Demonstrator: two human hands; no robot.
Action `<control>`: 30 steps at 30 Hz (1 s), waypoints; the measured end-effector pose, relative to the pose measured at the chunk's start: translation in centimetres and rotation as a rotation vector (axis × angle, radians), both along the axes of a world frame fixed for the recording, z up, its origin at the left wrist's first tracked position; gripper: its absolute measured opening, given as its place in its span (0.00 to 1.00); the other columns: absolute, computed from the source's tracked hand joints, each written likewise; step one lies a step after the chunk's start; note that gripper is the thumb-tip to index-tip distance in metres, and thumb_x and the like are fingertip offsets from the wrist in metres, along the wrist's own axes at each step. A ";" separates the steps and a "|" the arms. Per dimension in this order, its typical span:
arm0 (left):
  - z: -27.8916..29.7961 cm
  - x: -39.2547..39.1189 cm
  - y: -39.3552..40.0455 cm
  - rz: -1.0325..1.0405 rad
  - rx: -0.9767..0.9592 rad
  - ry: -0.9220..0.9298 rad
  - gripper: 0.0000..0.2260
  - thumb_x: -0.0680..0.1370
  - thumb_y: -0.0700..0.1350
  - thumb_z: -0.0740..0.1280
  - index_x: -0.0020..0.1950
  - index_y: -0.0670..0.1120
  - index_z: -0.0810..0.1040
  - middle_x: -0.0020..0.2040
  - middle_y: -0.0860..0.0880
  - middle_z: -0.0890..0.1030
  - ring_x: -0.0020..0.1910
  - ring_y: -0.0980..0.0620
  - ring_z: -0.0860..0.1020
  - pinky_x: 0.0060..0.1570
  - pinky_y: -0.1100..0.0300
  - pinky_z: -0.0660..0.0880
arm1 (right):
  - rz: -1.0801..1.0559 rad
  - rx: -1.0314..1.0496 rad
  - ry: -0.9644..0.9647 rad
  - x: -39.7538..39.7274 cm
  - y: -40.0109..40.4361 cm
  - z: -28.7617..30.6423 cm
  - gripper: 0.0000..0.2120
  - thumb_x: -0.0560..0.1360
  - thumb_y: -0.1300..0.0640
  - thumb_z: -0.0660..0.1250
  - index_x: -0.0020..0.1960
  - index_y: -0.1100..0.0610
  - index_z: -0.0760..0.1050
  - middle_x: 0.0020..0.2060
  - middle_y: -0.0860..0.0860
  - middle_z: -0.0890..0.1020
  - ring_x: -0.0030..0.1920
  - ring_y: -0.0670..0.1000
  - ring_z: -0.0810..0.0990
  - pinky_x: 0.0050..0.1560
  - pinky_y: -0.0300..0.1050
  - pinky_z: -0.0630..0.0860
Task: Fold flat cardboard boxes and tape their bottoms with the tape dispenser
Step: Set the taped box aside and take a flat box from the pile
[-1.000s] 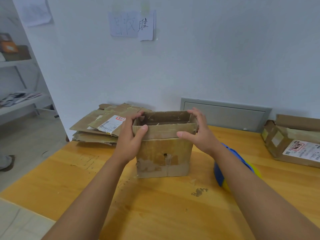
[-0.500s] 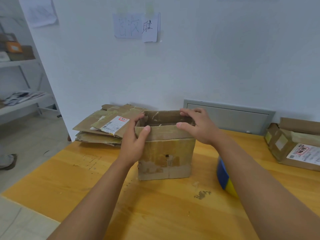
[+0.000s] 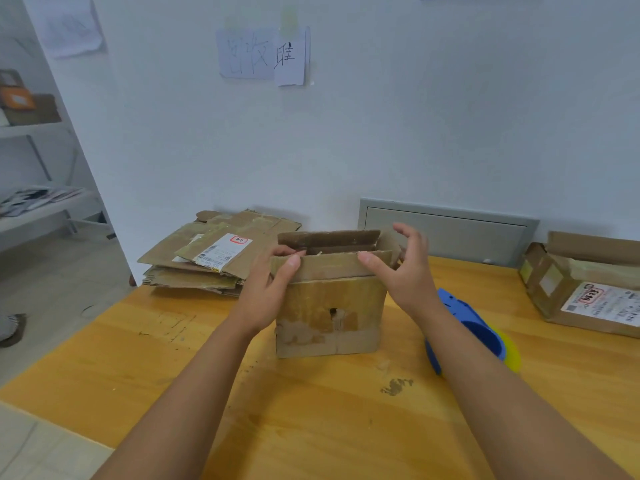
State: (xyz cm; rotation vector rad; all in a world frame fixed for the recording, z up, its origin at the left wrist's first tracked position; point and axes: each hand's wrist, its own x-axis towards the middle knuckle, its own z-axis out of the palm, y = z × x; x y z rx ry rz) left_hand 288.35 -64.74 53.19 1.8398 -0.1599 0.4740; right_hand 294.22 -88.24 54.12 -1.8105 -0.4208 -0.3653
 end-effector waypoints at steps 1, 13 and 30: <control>-0.1 0.0 0.0 0.003 0.008 0.020 0.24 0.73 0.70 0.58 0.61 0.57 0.76 0.63 0.57 0.76 0.62 0.56 0.75 0.53 0.59 0.75 | 0.010 0.009 -0.015 -0.2 0.0 -0.3 0.42 0.64 0.33 0.75 0.71 0.44 0.61 0.66 0.44 0.67 0.67 0.49 0.72 0.64 0.51 0.76; 1.1 0.6 0.4 0.019 0.330 0.093 0.35 0.72 0.77 0.47 0.75 0.65 0.64 0.73 0.77 0.53 0.74 0.63 0.51 0.74 0.48 0.51 | 0.062 0.102 -0.035 -0.2 -0.4 -1.5 0.23 0.70 0.45 0.77 0.57 0.34 0.67 0.57 0.36 0.78 0.59 0.42 0.79 0.55 0.40 0.80; 0.7 -0.5 0.5 -0.108 0.014 0.101 0.37 0.71 0.65 0.57 0.79 0.58 0.58 0.78 0.59 0.60 0.73 0.65 0.61 0.62 0.71 0.62 | 0.102 0.179 0.198 -0.7 -0.2 -0.1 0.29 0.80 0.32 0.46 0.58 0.44 0.81 0.57 0.39 0.83 0.61 0.37 0.77 0.66 0.45 0.71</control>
